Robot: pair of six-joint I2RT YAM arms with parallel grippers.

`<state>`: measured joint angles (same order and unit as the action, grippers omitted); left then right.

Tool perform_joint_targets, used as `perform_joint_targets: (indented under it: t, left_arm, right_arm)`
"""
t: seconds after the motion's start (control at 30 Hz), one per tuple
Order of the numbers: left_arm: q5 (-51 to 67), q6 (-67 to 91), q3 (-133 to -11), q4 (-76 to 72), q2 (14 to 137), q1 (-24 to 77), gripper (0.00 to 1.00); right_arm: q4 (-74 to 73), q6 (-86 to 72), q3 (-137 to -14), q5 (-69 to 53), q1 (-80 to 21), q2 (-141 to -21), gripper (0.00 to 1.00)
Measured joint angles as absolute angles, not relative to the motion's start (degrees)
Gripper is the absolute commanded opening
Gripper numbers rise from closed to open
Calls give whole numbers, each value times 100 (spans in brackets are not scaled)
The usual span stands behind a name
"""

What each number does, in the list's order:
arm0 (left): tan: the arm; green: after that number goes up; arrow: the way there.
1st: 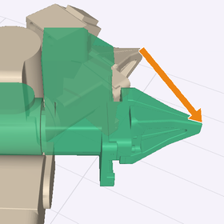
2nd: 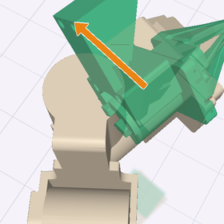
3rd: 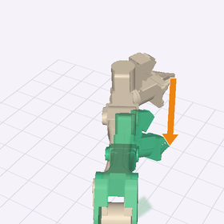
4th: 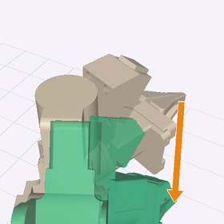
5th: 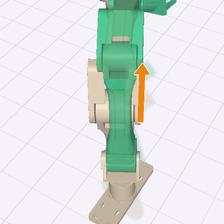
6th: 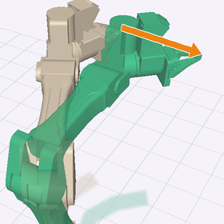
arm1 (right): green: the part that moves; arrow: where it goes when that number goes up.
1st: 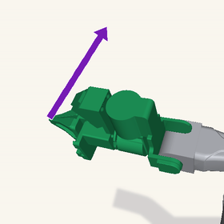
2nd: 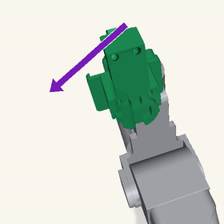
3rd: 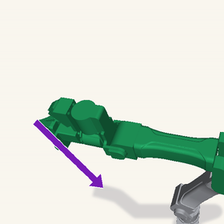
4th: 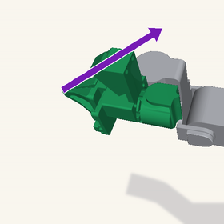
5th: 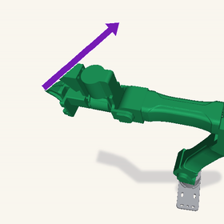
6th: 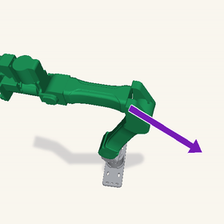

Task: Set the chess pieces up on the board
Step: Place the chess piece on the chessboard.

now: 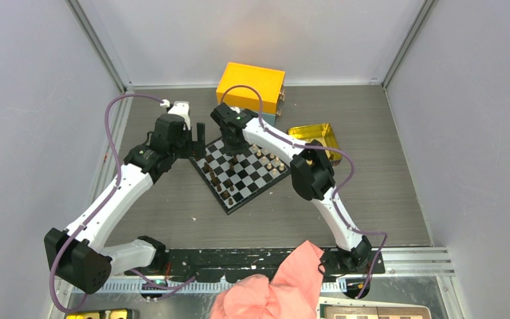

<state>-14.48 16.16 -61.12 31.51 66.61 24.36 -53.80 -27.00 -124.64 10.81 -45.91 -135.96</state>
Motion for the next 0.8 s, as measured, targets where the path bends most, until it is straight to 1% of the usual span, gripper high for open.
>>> perform_joint_targets:
  t: [0.43, 0.8]
  left_arm:
    - [-1452, 1616, -6112, 3151, 6661, 2416, 93]
    - [-1457, 1638, -6110, 3155, 6451, 2377, 93]
  right_arm:
    - [-5166, -2620, -11795, 1125, -4884, -12722, 38]
    - [-5052, -2576, -11434, 1048, -5063, -12593, 36]
